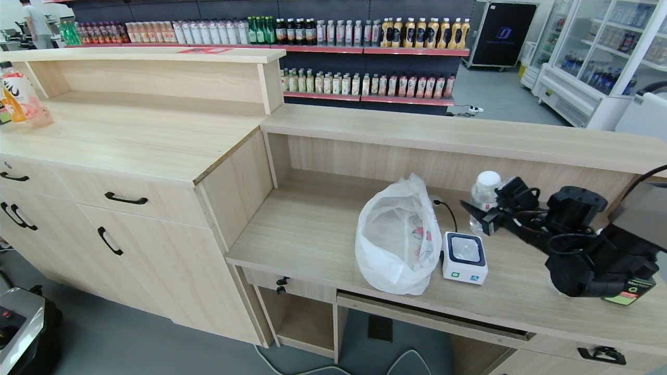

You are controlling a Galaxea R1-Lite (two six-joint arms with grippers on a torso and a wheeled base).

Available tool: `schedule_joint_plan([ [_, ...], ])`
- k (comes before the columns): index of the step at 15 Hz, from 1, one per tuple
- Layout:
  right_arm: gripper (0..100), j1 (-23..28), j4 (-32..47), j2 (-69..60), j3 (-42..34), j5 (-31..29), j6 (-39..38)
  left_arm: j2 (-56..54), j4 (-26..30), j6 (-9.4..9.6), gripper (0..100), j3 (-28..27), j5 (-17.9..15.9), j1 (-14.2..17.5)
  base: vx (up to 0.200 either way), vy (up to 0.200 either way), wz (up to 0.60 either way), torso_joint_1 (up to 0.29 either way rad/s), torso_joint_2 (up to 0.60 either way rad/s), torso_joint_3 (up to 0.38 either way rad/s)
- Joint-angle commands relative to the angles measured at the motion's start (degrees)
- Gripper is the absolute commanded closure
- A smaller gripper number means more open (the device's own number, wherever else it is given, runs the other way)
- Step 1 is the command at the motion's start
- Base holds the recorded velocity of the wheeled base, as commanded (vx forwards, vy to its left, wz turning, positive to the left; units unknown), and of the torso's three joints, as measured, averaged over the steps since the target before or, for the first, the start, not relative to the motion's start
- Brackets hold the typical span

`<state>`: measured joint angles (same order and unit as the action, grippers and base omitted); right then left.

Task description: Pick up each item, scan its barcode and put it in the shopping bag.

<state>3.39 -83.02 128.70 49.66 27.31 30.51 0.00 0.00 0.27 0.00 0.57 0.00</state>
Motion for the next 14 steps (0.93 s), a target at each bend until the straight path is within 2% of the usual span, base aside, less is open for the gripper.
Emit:
schedule_joint_plan([
  [1,100,3.2,-2.9,-14.9,-14.9,-5.2,-7.0,0.0,0.0,0.0,100,0.0,0.0,0.0,0.0,0.0,0.0,0.0,0.0,0.0],
  [3,100,5.4,0.2,-19.4,-18.4,-6.3,-8.3,0.0,0.0,0.0,100,0.0,0.0,0.0,0.0,0.0,0.0,0.0,0.0,0.0],
  [4,100,5.8,1.6,-21.5,-18.6,-8.8,-8.3,0.0,0.0,0.0,100,0.0,0.0,0.0,0.0,0.0,0.0,0.0,0.0,0.0],
  [5,100,5.8,1.5,-22.4,-18.8,-15.0,-8.3,0.0,0.0,0.0,100,0.0,0.0,0.0,0.0,0.0,0.0,0.0,0.0,0.0],
  [7,100,5.6,1.5,-23.5,-19.3,-22.7,-8.3,0.0,0.0,0.0,100,0.0,0.0,0.0,0.0,0.0,0.0,0.0,0.0,0.0],
  [8,100,4.0,0.8,-24.5,-20.1,-31.8,-8.3,0.0,0.0,0.0,100,0.0,0.0,0.0,0.0,0.0,0.0,0.0,0.0,0.0],
  [11,100,3.8,4.2,-27.2,-19.6,-39.5,-7.5,0.0,0.0,0.0,100,0.0,0.0,0.0,0.0,0.0,0.0,0.0,0.0,0.0],
  [13,100,3.0,5.8,-28.5,-20.0,-43.0,-7.3,0.0,0.0,0.0,100,0.0,0.0,0.0,0.0,0.0,0.6,0.0,0.0,0.007],
  [14,100,0.6,5.9,-28.0,-19.4,-45.4,-8.3,0.0,0.0,0.0,100,0.0,0.0,0.0,0.0,0.0,0.6,0.002,0.0,0.002],
])
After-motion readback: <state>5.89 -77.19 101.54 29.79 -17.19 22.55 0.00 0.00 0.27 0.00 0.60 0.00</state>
